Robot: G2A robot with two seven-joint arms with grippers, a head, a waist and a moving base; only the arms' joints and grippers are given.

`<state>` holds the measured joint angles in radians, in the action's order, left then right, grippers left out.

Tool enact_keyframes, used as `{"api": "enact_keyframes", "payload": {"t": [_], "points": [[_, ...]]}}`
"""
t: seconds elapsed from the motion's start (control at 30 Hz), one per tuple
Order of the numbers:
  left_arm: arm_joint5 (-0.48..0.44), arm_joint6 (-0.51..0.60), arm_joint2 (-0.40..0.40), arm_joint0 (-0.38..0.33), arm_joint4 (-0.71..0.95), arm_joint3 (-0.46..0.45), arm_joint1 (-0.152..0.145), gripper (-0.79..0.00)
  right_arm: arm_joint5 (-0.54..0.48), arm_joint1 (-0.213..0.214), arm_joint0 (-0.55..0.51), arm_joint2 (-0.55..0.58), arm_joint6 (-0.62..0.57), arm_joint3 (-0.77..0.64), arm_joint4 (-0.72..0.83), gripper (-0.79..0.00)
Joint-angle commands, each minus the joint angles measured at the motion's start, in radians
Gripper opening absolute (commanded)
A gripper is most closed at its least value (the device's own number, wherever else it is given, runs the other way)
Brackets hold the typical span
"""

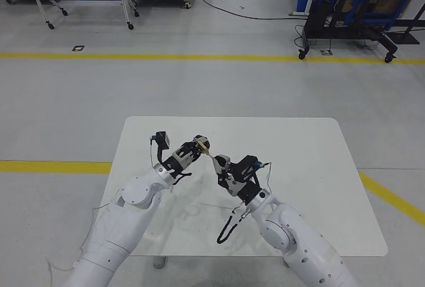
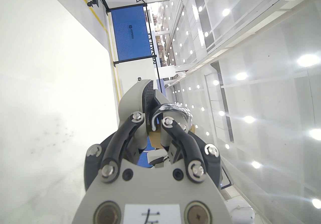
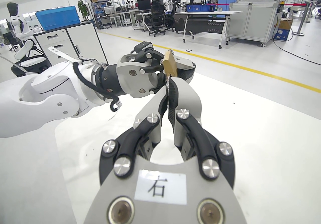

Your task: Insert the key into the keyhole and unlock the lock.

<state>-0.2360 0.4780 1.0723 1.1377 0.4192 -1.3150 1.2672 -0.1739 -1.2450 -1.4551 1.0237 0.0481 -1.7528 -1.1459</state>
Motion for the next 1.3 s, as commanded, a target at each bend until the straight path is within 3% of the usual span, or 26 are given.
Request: {"api": "enact_keyframes", "payload": {"t": [0.0,1.27], "points": [[0.002,0.001,0.001,0.000,-0.002,0.000,0.001,-0.785,-0.003,0.000,-0.003,0.002,0.002,-0.002,-0.003,-0.785],[0.020,0.012,0.015,0.005,-0.047,-0.004,0.016,-0.785,0.052,-0.025,0.024,-0.016,-0.005,0.028,-0.019,-0.785]]}}
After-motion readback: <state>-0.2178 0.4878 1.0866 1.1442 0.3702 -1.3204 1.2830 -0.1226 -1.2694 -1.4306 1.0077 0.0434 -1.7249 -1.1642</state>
